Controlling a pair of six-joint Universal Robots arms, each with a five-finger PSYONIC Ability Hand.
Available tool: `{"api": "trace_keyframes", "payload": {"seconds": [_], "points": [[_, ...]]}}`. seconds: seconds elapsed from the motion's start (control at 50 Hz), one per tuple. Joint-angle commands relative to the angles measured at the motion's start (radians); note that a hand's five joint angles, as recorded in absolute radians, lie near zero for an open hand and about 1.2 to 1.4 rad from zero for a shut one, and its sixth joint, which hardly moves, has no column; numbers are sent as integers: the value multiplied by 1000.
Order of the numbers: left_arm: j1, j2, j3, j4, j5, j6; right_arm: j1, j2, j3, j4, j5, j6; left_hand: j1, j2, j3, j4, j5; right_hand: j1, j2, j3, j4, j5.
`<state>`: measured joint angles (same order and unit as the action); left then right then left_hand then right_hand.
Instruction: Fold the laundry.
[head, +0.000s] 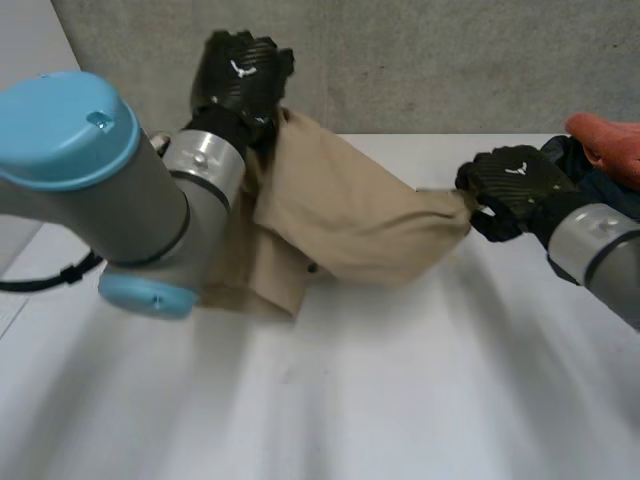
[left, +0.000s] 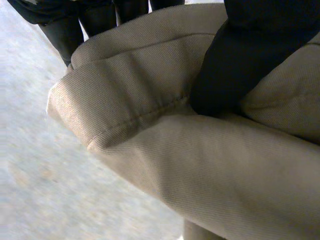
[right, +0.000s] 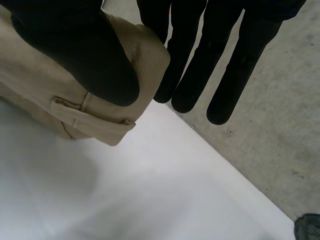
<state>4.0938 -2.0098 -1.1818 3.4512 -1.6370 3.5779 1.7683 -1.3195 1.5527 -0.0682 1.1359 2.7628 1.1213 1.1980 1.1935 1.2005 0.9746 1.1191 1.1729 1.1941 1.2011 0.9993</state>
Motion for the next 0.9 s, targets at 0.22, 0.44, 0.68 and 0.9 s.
{"api": "trace_keyframes", "payload": {"seconds": [0.22,0.44,0.68,0.9], "points": [[60,-87,-252,-29,88,113,118,243,-65,-48,245,40,-825,-902,-897,-904,-853,277,223,202,195,222],[31,247,-478,-110,-49,67,145,255,-80,-44,312,31,-817,-894,-889,-896,-845,277,223,202,195,222],[-9,373,-751,-115,-41,-76,140,226,-66,-44,311,21,-306,-383,-379,-386,-334,277,223,202,195,222],[-10,172,-685,-61,-14,-90,149,226,-59,-5,311,20,-450,-526,-522,-529,-478,277,223,202,195,222]]}}
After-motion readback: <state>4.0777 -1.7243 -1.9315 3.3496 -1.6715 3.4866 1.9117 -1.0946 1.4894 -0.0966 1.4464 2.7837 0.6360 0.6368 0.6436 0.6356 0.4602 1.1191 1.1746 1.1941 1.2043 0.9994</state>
